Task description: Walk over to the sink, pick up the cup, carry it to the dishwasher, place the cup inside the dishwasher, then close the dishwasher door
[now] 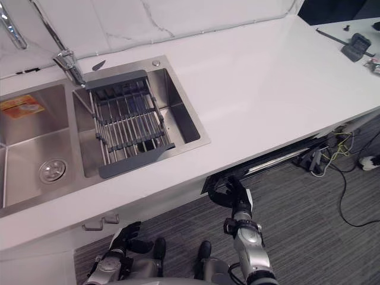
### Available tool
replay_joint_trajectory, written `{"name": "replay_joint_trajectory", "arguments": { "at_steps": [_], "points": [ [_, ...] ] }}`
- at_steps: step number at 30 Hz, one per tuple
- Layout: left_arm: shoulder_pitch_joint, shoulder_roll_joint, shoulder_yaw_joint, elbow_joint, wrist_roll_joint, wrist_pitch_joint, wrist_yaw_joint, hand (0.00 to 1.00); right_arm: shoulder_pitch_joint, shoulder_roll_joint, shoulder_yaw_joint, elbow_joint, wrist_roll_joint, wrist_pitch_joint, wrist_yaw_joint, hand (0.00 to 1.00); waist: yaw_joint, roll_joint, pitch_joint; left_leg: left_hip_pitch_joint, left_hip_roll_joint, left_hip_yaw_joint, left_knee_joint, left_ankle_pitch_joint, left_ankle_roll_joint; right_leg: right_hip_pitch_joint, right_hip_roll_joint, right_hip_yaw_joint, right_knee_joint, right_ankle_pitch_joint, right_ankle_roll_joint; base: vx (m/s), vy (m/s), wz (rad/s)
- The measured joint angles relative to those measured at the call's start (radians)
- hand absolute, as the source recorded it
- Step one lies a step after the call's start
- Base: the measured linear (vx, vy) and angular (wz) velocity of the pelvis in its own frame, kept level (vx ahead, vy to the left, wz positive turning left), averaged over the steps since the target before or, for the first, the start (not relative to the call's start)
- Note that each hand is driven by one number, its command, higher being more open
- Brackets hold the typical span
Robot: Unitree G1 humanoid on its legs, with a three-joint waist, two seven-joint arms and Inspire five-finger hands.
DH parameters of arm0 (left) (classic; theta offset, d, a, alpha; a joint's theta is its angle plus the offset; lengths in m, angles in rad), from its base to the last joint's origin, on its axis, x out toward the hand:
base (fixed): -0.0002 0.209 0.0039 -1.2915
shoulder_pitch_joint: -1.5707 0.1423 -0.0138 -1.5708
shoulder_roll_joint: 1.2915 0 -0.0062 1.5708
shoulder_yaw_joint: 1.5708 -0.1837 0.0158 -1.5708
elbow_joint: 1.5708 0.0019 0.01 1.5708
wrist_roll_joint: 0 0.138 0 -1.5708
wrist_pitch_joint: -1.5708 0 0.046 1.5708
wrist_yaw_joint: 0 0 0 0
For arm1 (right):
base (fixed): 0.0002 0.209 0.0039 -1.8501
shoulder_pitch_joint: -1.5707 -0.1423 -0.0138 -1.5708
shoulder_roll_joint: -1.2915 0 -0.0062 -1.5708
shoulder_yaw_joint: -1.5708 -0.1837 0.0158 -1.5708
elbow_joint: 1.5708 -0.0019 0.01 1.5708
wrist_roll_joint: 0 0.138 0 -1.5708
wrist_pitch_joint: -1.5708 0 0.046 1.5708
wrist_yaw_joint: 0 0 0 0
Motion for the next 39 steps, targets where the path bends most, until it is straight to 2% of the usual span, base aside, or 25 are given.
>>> {"name": "replay_joint_trajectory", "arguments": {
  "at_steps": [7, 13, 19, 23, 26, 31, 34, 36, 39],
  "points": [
    [-0.009, 0.000, 0.000, -0.044, -0.017, -0.015, 0.000, 0.90, -0.182, -0.027, -0.008, 0.093, 0.043, -0.001, -0.021, 0.90, 0.012, 0.009, 0.073, -0.024, -0.002, 0.000, 0.002, 0.014, 0.002, -0.033, -0.007, -0.001, 0.024, 0.002, -0.003, -0.06, 0.006, 0.02],
    [-0.010, 0.002, 0.000, -0.051, -0.017, -0.022, 0.000, 0.90, -0.226, -0.069, 0.016, 0.146, 0.032, -0.001, -0.027, 0.90, 0.013, 0.013, 0.084, -0.027, -0.003, 0.006, 0.010, 0.012, 0.004, -0.036, -0.008, 0.009, 0.024, 0.004, -0.002, 0.01, 0.002, -0.04],
    [-0.010, 0.003, -0.002, -0.061, -0.016, -0.028, -0.011, 0.90, -0.245, -0.129, 0.062, 0.153, -0.076, -0.001, -0.018, 0.90, 0.013, 0.018, 0.106, -0.031, 0.002, 0.013, 0.029, -0.001, 0.000, -0.037, -0.002, 0.018, 0.024, 0.004, -0.003, 0.00, -0.003, -0.04],
    [-0.017, 0.003, -0.003, -0.059, -0.016, -0.029, -0.016, 0.90, -0.253, -0.136, 0.073, 0.149, -0.085, -0.001, 0.001, 0.90, 0.013, 0.019, 0.107, -0.037, 0.005, 0.030, 0.033, -0.005, 0.000, -0.050, 0.003, 0.035, 0.024, 0.006, -0.006, 0.00, -0.005, -0.14],
    [-0.019, 0.000, -0.003, -0.058, -0.015, -0.028, -0.016, 0.90, -0.197, -0.136, 0.072, 0.072, -0.105, -0.001, 0.028, 0.90, 0.009, 0.020, 0.107, -0.035, 0.005, 0.030, 0.034, -0.006, -0.002, -0.050, 0.004, 0.035, 0.023, 0.007, -0.006, 0.02, -0.002, -0.01],
    [-0.021, 0.000, 0.000, -0.043, -0.004, -0.019, -0.017, 0.90, 0.011, -0.081, 0.066, -0.135, -0.130, -0.010, 0.103, 0.90, -0.005, 0.017, 0.105, -0.004, 0.004, 0.024, 0.026, -0.011, -0.001, -0.011, 0.003, 0.028, 0.010, 0.005, -0.003, 0.03, 0.006, 0.06],
    [-0.018, 0.004, 0.001, -0.034, 0.012, -0.018, -0.020, 0.90, 0.125, -0.021, 0.035, -0.178, -0.173, -0.013, 0.130, 0.90, -0.011, 0.001, 0.088, 0.019, 0.002, 0.021, 0.020, -0.016, 0.002, 0.019, 0.002, 0.026, -0.006, 0.002, 0.001, 0.00, 0.005, 0.01],
    [-0.011, 0.005, 0.001, -0.012, 0.024, -0.017, -0.023, 0.90, 0.205, 0.015, -0.004, -0.176, -0.229, -0.013, 0.133, 0.90, -0.015, -0.018, 0.042, 0.028, 0.001, 0.023, 0.004, -0.015, 0.003, 0.023, 0.002, 0.024, -0.015, 0.000, 0.004, 0.02, 0.007, 0.00],
    [0.009, 0.011, 0.001, -0.008, 0.024, -0.013, -0.028, 0.90, 0.252, 0.048, -0.053, -0.146, -0.271, -0.013, 0.128, 0.90, -0.030, -0.039, 0.007, 0.051, -0.001, 0.027, -0.006, -0.015, 0.004, 0.045, 0.002, 0.026, -0.025, 0.000, 0.006, 0.05, 0.005, -0.04]
  ]
}}
